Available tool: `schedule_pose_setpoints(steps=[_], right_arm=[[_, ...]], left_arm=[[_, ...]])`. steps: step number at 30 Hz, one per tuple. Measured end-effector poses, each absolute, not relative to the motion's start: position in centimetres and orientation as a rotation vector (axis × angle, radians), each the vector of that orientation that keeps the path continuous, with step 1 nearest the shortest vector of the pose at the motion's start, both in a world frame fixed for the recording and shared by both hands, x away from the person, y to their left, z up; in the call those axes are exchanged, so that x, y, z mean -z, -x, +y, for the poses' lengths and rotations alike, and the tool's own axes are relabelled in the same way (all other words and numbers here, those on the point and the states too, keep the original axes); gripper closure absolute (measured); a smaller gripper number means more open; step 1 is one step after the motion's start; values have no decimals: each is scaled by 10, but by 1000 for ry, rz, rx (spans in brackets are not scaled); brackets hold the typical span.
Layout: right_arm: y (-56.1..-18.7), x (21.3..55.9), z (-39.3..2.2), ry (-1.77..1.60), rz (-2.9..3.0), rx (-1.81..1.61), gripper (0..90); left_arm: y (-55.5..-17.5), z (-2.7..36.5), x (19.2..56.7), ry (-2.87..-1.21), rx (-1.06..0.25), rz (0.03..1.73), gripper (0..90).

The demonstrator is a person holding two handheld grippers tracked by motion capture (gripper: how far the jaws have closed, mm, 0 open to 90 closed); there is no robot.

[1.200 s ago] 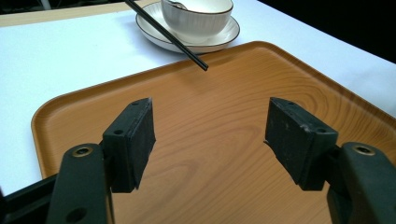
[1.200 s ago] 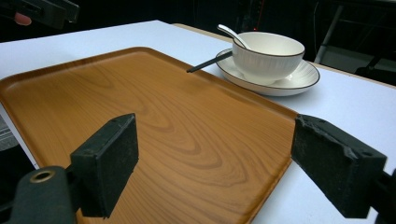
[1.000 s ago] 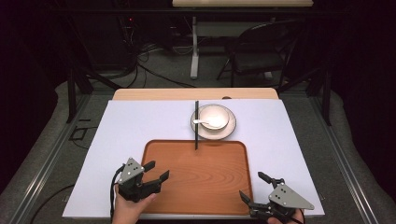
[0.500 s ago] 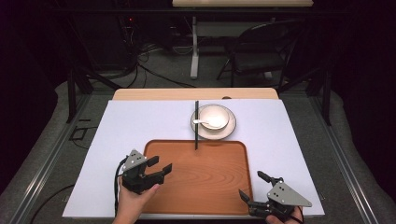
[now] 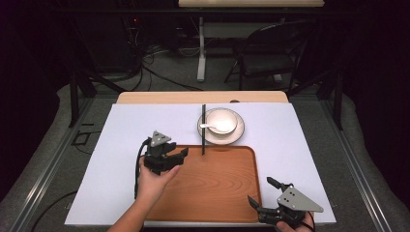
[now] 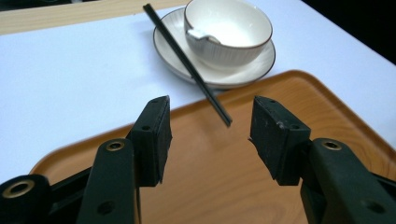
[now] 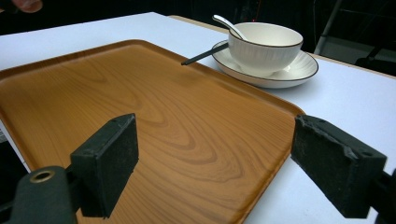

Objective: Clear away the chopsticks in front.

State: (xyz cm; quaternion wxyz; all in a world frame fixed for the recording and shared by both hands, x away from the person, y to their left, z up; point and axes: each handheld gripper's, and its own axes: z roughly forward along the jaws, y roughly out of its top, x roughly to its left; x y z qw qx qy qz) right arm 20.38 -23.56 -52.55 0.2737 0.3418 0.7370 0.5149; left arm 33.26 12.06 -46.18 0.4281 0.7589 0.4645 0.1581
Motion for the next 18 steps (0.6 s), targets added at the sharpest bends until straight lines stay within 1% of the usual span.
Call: schedule_pose_setpoints(steps=[6, 8, 9, 11, 15, 18], right_arm=[[-205, 526, -237, -924, 1986, -1385, 149], [-205, 526, -236, -927, 1988, -1387, 149], [-205, 526, -237, -926, 1987, -1385, 149], [-205, 526, -236, -925, 1990, -1387, 149], [-206, 526, -236, -923, 1994, -1389, 149], [-206, 526, -236, -927, 1995, -1390, 149]], left_arm=[[-355, 107, 456, -1905, -405, 1187, 500], [-360, 102, 454, -1917, -429, 1210, 496], [-363, 100, 453, -1918, -443, 1222, 510], [-372, 94, 451, -1903, -415, 1239, 549], [-385, 88, 454, -1894, -376, 1272, 596], [-392, 85, 458, -1905, -382, 1299, 609]])
